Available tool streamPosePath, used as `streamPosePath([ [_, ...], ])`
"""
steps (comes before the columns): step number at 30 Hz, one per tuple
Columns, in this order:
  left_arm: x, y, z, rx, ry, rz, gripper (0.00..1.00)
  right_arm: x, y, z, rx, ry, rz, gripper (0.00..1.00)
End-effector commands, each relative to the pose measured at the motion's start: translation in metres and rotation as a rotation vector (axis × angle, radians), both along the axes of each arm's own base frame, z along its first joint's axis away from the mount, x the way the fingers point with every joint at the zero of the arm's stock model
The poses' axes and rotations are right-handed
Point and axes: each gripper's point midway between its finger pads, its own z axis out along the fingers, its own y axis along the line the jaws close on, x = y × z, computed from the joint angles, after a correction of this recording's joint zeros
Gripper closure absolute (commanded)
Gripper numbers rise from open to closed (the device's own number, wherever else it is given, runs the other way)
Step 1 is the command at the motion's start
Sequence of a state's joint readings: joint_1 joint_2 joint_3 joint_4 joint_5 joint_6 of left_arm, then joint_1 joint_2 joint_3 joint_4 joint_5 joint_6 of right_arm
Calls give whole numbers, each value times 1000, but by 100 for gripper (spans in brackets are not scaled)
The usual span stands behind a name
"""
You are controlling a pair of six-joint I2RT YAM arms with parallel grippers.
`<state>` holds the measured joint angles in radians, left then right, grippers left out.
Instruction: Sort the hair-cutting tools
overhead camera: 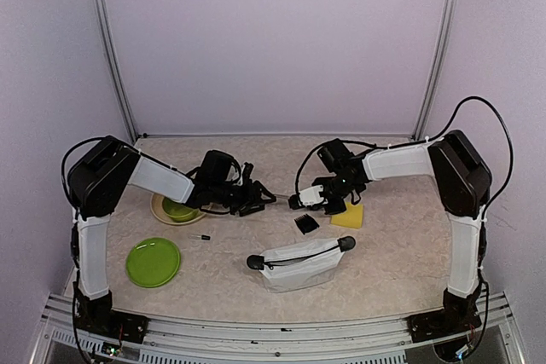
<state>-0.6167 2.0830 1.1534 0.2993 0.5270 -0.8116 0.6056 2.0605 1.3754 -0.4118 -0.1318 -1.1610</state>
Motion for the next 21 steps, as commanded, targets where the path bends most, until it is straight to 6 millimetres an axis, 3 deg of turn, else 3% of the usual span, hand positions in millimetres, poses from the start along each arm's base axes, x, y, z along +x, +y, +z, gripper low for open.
streamPosePath([
  [1,13,-2,-11,-11,6,31,46,-32,-25,-54,-109,140,2,100],
  [16,50,-4,-23,-111,44,157,54,-44,-30,-52,-112,146,43,100],
  [21,53,-8,-26,-145,46,164,65,-44,-31,-53,-115,139,45,100],
])
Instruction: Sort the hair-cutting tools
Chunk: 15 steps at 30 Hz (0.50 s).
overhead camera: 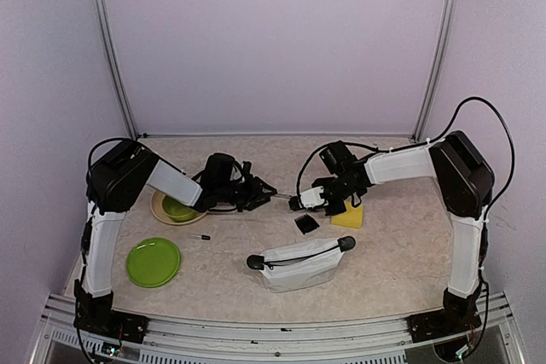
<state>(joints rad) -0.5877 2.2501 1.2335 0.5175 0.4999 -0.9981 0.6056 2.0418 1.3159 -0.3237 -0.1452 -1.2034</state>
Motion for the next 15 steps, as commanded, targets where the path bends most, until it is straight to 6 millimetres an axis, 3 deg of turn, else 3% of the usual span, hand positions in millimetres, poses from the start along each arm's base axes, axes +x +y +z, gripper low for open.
streamPosePath([
  [1,9,-1,-8,-28,8,27,67,-44,-34,-52,-143,185,2,100],
  [7,14,-7,-3,-68,-50,10,85,-42,-33,-51,-148,175,8,100],
  [10,14,-17,14,-133,-132,-28,97,-34,-32,-45,-145,155,-26,100],
  [12,12,-18,34,-186,-198,-36,100,-26,-30,-25,-118,121,-52,96],
  [15,6,-14,67,-233,-303,-40,100,-18,-20,26,-21,91,-82,81],
])
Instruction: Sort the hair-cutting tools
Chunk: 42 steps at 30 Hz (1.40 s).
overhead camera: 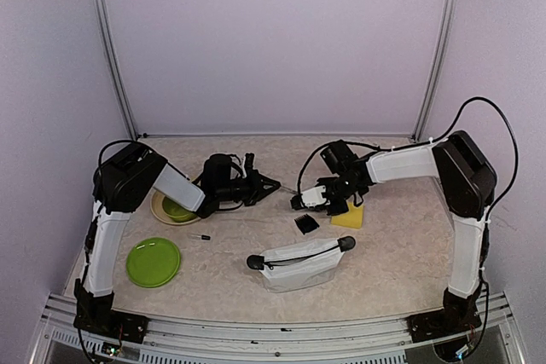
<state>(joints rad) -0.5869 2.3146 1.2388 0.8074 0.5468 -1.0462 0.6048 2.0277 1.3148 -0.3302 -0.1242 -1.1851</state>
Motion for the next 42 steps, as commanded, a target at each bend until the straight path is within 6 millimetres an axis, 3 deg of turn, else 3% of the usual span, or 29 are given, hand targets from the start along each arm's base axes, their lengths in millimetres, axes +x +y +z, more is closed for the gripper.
streamPosePath([
  [1,-8,2,51,-87,-196,-7,100,-21,-14,38,25,110,-60,76],
  [3,-16,4,73,-104,-265,-24,100,-25,-11,75,110,142,-71,67],
  [9,-49,10,140,-68,-523,-109,100,-24,-20,161,401,292,-177,61],
  [12,-67,12,168,-16,-634,-151,100,-21,-29,175,523,422,-230,57],
  [17,-96,11,183,109,-714,-228,100,-20,-46,201,760,673,-254,53],
  [22,-134,8,198,177,-815,-311,100,-56,-43,233,903,878,-127,46],
  [26,-152,7,206,228,-868,-332,100,-87,-36,235,912,958,-79,45],
  [32,-161,7,215,171,-869,-342,100,-118,-4,191,749,959,-73,46],
  [35,-162,4,217,138,-862,-350,100,-125,8,184,718,982,-49,55],
  [42,-160,4,214,113,-841,-347,100,-122,14,192,731,975,-18,80],
])
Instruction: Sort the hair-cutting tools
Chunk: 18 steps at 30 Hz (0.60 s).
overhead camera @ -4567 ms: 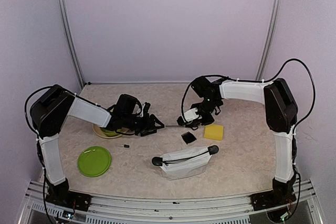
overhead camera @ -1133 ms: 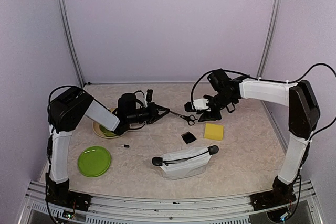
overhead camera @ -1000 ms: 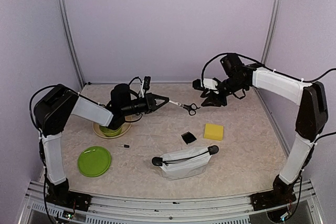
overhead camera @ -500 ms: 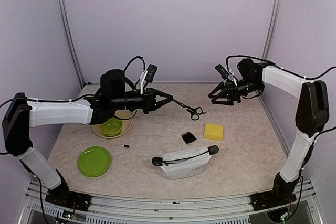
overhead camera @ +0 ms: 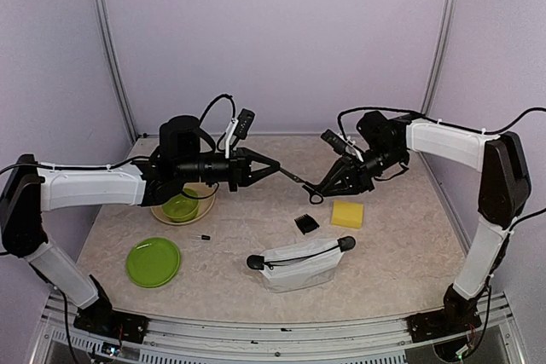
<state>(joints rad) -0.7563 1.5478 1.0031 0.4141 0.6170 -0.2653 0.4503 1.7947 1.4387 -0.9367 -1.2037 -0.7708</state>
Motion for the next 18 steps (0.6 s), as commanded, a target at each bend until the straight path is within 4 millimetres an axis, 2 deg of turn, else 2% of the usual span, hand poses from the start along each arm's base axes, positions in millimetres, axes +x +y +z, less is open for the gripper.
streamPosePath([
  [1,3,0,1,-31,2,-6,100,5,3,4,8,-14,0,84],
  [6,6,3,-2,-29,11,11,99,7,0,-8,-38,-28,-15,100],
  [9,12,2,-14,68,17,27,66,8,0,-11,-78,-77,-15,100],
  [11,15,2,-25,179,12,33,55,6,1,-17,-134,-130,1,100],
  [14,9,8,-43,353,-11,23,49,1,0,-33,-262,-205,34,100],
  [18,-2,7,-61,553,-96,7,47,-4,2,-46,-366,-267,67,100],
])
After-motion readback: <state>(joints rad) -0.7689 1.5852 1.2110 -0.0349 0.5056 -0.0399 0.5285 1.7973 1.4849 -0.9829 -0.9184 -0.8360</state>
